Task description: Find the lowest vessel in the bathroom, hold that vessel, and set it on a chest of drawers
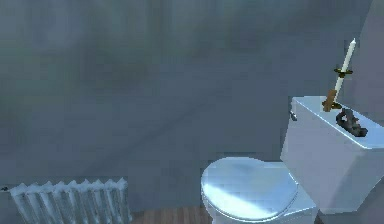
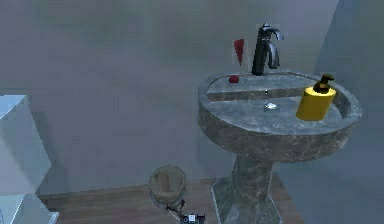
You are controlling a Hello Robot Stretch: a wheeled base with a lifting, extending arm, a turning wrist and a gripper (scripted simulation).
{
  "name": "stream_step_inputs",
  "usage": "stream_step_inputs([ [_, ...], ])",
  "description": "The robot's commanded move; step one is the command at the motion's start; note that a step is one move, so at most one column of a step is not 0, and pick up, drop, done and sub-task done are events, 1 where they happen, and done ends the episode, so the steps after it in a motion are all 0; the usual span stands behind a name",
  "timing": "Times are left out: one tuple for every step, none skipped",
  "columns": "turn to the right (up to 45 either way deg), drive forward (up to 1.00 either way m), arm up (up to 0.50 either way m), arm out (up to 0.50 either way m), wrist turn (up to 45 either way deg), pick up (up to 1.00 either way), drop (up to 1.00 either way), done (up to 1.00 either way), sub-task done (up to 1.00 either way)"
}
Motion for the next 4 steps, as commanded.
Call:
stream_step_inputs([
  [0.0, 0.0, 0.1, 0.0, 0.0, 0.0, 0.0, 0.0, 0.0],
  [0.0, 0.0, 0.5, 0.0, 0.0, 0.0, 0.0, 0.0, 0.0],
  [0.0, 0.0, 0.36, 0.0, 0.0, 0.0, 0.0, 0.0, 0.0],
  [0.0, 0.0, 0.0, 0.0, -45.0, 0.0, 0.0, 0.0, 0.0],
])
